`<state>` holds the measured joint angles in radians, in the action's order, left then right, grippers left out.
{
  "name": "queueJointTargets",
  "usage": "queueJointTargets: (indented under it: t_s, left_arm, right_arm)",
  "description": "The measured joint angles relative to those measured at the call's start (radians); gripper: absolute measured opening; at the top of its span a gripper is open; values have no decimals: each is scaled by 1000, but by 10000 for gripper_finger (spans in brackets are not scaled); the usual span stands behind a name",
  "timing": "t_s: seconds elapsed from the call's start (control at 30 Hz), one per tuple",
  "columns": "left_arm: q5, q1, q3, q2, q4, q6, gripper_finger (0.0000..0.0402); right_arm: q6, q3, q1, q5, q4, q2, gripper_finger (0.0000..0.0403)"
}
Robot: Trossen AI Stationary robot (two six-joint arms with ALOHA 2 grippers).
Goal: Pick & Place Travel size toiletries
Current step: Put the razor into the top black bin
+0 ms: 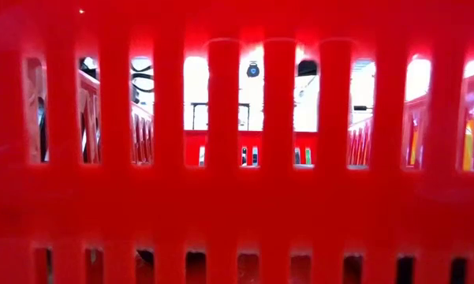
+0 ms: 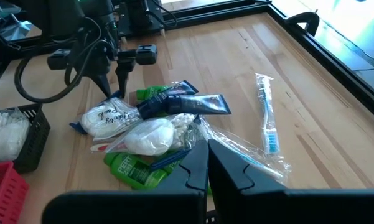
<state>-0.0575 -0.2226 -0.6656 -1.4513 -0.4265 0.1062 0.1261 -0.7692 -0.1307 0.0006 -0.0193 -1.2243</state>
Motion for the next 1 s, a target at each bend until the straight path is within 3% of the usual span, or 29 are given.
queueJointTargets:
  t_s: [0.4,0.73,1.0]
  left_arm:
    - [-70,1,0,-1,-28,4,34]
    - [-127,0,-7,2,-48,4,31]
    - [-168,-1,-101,9,-148,-4,31]
  right_arm:
    - [0,0,0,0,0,0,2]
    - [0,0,0,0,0,0,2]
    - [-13,0,0,-2,-2,0,2]
